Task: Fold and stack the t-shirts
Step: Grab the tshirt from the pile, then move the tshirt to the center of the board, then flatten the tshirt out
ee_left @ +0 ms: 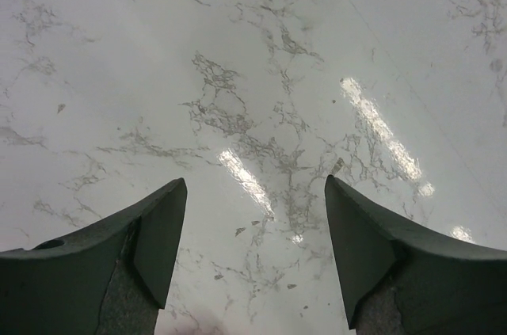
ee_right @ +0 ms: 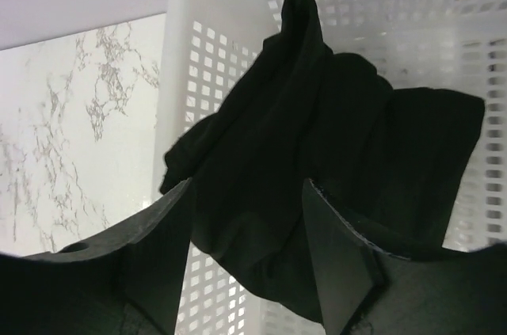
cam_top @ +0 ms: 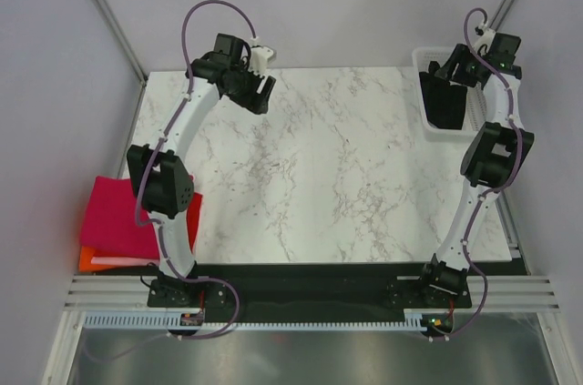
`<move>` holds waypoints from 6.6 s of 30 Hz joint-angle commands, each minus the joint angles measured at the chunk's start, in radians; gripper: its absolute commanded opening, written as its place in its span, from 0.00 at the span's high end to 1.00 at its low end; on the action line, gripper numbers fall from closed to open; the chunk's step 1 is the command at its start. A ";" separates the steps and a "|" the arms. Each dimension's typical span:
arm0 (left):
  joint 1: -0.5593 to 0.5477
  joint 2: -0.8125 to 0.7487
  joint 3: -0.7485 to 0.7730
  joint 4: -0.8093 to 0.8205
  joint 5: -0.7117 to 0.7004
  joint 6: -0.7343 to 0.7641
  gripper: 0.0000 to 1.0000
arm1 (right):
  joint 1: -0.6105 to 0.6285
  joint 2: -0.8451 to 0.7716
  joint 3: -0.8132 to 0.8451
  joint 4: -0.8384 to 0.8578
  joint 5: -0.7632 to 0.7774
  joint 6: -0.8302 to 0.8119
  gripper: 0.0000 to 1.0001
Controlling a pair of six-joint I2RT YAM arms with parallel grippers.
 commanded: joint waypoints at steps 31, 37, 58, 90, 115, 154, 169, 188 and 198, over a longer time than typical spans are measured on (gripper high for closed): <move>-0.135 0.005 -0.024 -0.004 -0.222 0.163 0.23 | -0.022 0.056 0.025 0.189 -0.301 0.126 1.00; -0.123 0.008 0.013 0.028 -0.213 0.127 0.23 | -0.020 -0.140 0.046 0.142 -0.281 0.032 1.00; 0.099 -0.035 0.094 0.076 -0.127 -0.045 0.23 | 0.397 -0.533 0.190 -0.023 -0.110 -0.356 1.00; 0.196 -0.206 -0.129 0.070 -0.069 -0.035 0.30 | 0.983 -0.388 -0.483 -0.079 0.024 -0.659 0.38; 0.262 -0.308 -0.331 0.099 0.016 -0.029 0.31 | 1.060 -0.034 -0.249 0.237 0.393 -0.681 0.42; 0.218 -0.222 -0.220 0.196 0.057 -0.023 0.31 | 0.945 -0.476 -0.120 0.504 0.685 -0.781 1.00; 0.164 -0.174 -0.205 0.199 0.040 -0.042 0.33 | 0.821 -0.414 -0.308 0.411 0.622 -0.741 1.00; 0.192 -0.375 -0.354 0.320 -0.190 -0.028 0.33 | 1.002 -0.419 -0.505 0.469 0.276 -0.598 0.40; 0.195 -0.378 -0.389 0.323 -0.167 -0.023 0.32 | 1.083 -0.291 -0.629 0.109 0.145 -0.666 0.55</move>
